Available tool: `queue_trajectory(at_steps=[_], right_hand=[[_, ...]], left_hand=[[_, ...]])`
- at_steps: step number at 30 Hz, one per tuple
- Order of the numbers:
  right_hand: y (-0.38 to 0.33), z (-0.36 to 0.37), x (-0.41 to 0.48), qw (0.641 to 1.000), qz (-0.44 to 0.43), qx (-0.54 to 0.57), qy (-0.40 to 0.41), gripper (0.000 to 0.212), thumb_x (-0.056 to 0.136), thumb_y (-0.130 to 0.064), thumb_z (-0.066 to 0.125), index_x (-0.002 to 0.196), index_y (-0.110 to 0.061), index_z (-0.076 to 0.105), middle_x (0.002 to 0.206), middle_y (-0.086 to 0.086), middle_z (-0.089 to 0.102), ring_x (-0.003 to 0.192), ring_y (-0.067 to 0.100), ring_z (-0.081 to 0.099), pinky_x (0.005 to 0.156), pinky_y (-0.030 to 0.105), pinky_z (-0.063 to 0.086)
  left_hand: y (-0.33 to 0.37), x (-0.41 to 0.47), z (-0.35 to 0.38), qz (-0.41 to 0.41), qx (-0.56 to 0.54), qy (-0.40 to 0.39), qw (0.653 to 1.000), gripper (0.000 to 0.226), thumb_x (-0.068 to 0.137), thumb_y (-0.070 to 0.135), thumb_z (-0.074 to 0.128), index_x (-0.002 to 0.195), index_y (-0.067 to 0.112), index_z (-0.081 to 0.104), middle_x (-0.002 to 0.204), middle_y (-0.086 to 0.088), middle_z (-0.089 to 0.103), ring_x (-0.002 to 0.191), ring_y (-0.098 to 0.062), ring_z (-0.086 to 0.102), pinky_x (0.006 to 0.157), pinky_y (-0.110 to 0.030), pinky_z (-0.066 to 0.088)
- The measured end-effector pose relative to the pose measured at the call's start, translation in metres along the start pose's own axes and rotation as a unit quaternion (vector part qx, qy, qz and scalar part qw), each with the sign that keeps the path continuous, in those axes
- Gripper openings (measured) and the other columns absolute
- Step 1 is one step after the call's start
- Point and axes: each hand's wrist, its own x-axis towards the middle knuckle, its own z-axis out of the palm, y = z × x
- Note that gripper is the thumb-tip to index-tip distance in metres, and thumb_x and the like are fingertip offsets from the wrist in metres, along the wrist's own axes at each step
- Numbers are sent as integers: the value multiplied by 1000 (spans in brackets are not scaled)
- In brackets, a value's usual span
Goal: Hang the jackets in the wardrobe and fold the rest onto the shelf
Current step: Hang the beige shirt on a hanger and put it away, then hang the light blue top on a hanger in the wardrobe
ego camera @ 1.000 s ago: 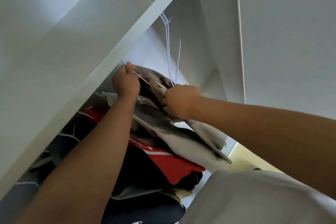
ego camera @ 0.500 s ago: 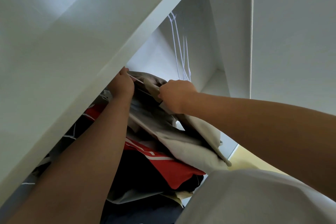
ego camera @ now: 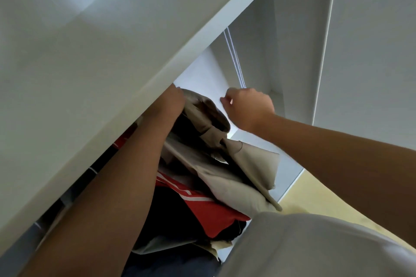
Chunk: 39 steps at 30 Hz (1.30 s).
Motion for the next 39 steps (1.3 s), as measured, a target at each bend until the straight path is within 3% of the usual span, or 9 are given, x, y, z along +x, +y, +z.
queue_trajectory(at_steps=[2,5,8,10,16,19,23,28,39], right_hand=[[16,-1,7,997,65,38,27,29,102,-40,41,111,-19,60,109,7,59,93,31,59,71,36,48],[31,4,21,989,139,52,12,38,101,-41,47,130,-17,50,128,11,48,119,31,47,93,43,44],[35,9,36,981,181,62,-28,53,101,-48,45,141,-13,41,136,14,44,127,33,42,102,46,41],[38,11,46,973,202,89,-70,51,103,-46,41,139,-12,45,135,15,48,126,34,44,99,46,43],[48,9,53,955,205,204,-68,33,104,-38,41,108,-10,58,102,11,64,79,25,58,65,30,42],[45,4,50,930,217,291,-63,38,104,-42,37,105,-13,61,99,7,68,83,24,64,67,31,51],[45,-5,43,911,209,350,-61,25,103,-32,45,105,-14,63,97,3,72,84,22,70,72,35,60],[44,-20,34,908,166,376,-82,17,104,-27,50,99,-15,61,82,2,73,57,13,69,50,26,54],[51,-32,30,940,165,289,-75,26,104,-30,48,107,-10,64,100,11,70,87,30,71,79,48,61]], left_hand=[[6,5,6,47,18,47,998,37,107,27,39,110,2,65,106,-16,67,108,-37,61,67,-35,42],[16,13,16,91,-35,75,992,44,100,34,47,66,6,50,59,-7,48,64,-29,51,49,-30,32],[26,22,25,152,-67,39,985,46,96,36,52,69,2,66,68,-10,67,68,-28,62,69,-40,52],[31,24,30,168,-112,9,979,35,93,32,55,72,10,72,71,0,72,70,-19,67,77,-35,54],[39,28,41,112,-280,-59,952,18,93,27,58,85,25,74,76,10,75,58,-9,71,70,-30,58],[43,31,43,92,-326,-71,938,18,96,28,58,83,33,70,78,12,76,63,-11,73,73,-35,62],[60,38,49,46,-396,-89,913,15,96,28,60,97,21,73,81,7,77,68,-9,74,65,-25,58],[88,47,57,-45,-475,-128,870,23,97,31,65,92,9,73,84,-3,78,75,-14,76,67,-26,59],[91,42,56,-131,-505,-80,850,20,88,20,73,70,11,76,69,-1,74,57,-14,62,72,-29,60]])
